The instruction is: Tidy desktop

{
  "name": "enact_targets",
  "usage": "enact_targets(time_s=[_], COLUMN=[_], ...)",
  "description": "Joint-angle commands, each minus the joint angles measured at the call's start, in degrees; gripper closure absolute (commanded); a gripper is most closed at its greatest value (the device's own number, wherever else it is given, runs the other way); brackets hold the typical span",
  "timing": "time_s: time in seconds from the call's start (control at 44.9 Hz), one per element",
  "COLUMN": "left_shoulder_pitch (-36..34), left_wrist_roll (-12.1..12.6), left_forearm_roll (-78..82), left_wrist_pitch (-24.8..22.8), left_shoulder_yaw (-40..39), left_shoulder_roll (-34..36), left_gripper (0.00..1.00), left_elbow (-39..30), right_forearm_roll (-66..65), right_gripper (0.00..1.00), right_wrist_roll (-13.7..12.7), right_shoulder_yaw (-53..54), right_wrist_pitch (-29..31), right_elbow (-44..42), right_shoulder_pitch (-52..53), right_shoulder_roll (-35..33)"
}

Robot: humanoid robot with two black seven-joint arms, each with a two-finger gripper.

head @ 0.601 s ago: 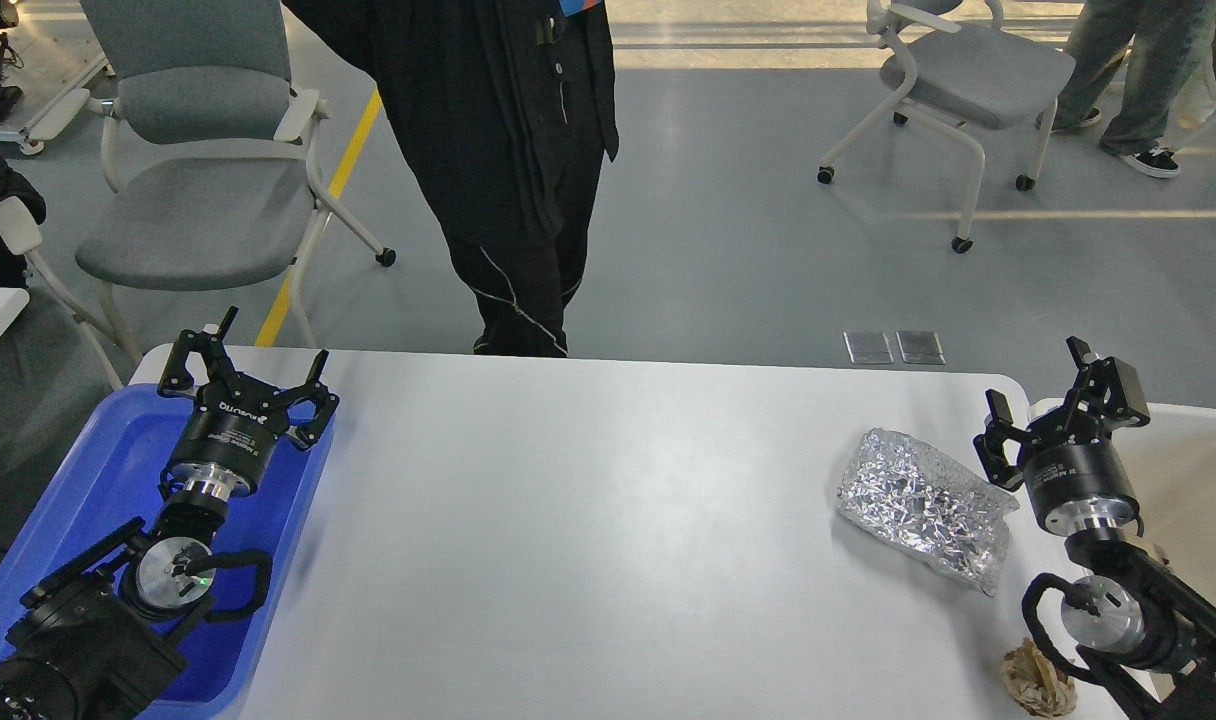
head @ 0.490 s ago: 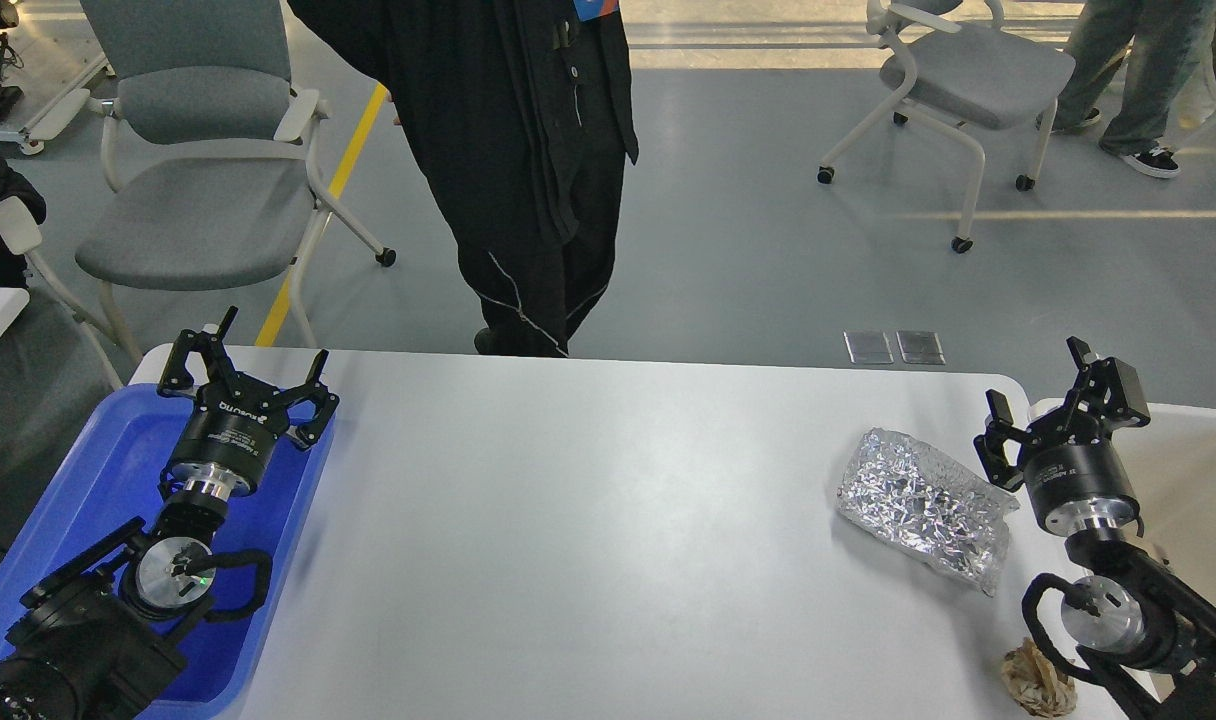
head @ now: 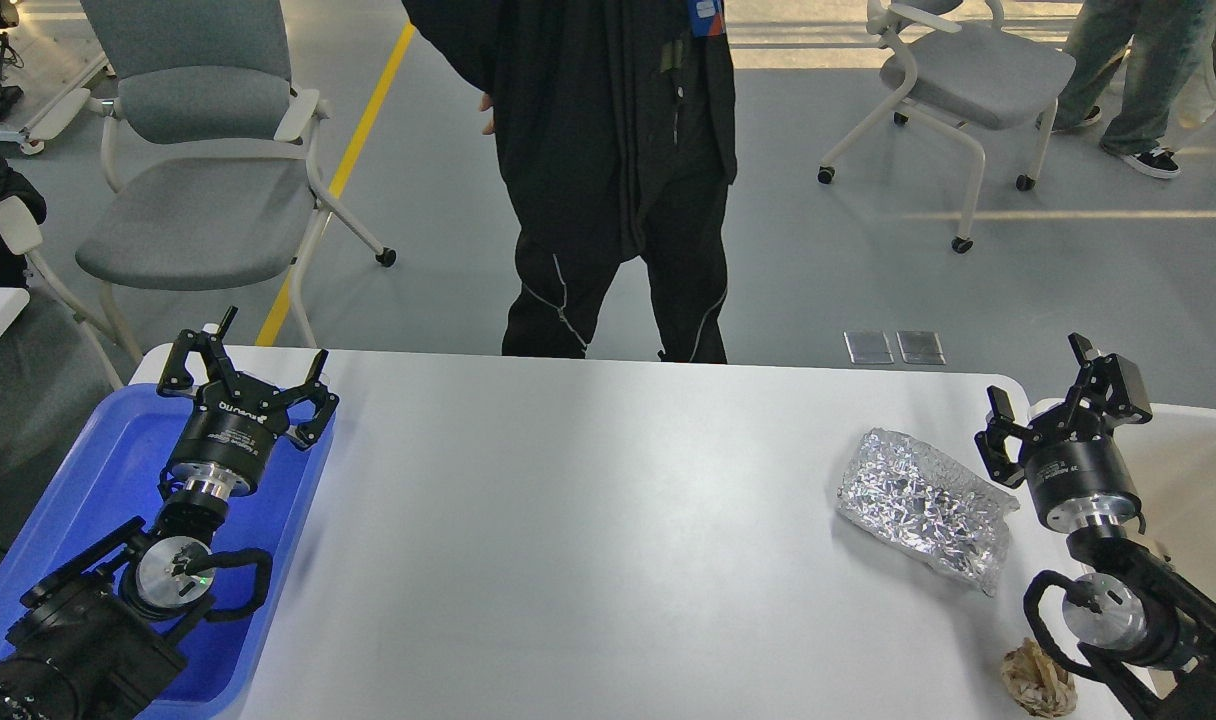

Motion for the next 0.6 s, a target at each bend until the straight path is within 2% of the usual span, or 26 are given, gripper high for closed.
enact_targets(time_s=[0.0,0.423,0.512,0.579], left_shoulder_pitch=[0.0,0.0,0.0,0.0], left_wrist_roll=[-0.01,-0.01,-0.01,-0.01], left_forearm_roll=[-0.02,0.07,-0.02,-0.02], left_wrist_pitch=[-0.03,-0.03,-0.03,-0.03], left_shoulder_yaw=[-0.01,-0.01,-0.01,-0.01], left_shoulder_roll=[0.0,0.0,0.0,0.0], left_gripper=[0.0,0.0,0.0,0.0], left_elbow=[-0.06,0.03,0.03,-0.06], right_forearm_roll=[0.0,0.08,0.0,0.0], right_gripper=[0.0,0.0,0.0,0.0], right_wrist_roll=[0.09,0.17,-1.14,-4.64], right_shoulder_yaw=[0.06,2.0,0.68,0.33], right_wrist_pitch=[0.18,0.27,1.15,1.24], right_elbow=[-0.49,-0.23,0.82,4.42], right_shoulder_pitch=[0.57,0.92,1.1,0.58], right_shoulder_roll=[-0.53,-0.53,-1.15,-2.99])
